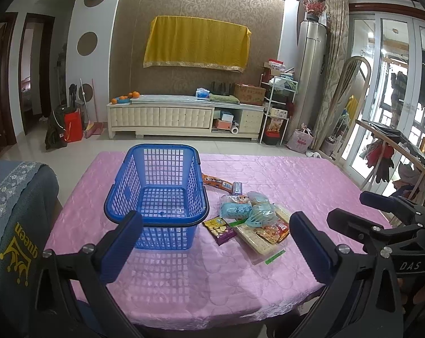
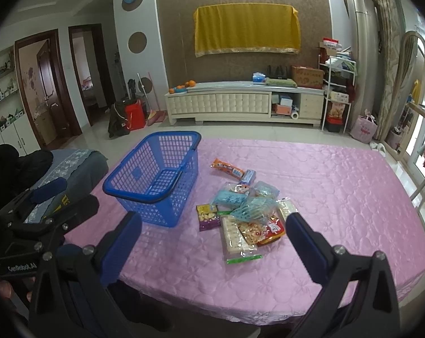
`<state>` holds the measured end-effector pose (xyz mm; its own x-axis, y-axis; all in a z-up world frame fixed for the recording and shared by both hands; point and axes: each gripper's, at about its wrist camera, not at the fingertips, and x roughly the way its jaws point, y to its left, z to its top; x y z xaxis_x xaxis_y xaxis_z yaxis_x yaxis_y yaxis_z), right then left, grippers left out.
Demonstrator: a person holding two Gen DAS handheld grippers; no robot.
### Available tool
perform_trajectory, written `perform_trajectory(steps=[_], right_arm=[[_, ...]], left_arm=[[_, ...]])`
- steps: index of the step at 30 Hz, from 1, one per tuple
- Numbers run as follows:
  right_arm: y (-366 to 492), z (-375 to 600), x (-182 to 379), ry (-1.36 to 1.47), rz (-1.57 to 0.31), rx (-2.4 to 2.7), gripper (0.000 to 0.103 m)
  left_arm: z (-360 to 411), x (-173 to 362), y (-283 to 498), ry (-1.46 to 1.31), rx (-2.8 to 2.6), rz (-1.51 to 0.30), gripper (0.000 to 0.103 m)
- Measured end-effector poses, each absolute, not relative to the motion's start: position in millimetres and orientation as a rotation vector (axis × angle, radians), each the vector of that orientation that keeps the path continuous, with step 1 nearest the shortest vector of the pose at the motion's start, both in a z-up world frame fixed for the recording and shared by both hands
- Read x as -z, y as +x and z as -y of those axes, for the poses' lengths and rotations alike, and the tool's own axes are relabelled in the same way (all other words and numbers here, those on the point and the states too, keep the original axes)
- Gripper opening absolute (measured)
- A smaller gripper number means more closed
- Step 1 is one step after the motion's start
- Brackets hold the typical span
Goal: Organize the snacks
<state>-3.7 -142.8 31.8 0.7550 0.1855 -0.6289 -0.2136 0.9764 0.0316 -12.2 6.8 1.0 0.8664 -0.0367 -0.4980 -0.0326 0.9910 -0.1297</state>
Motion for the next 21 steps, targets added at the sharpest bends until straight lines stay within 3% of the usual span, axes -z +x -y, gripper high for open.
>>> perform_trajectory(steps=[21], right_arm=[[-1.9, 142.7, -32.8, -0.028, -0.7, -0.241, 0.103]], left_arm=[[-6.6, -7.1, -8.5, -0.145, 0.006, -0.542, 0.103]])
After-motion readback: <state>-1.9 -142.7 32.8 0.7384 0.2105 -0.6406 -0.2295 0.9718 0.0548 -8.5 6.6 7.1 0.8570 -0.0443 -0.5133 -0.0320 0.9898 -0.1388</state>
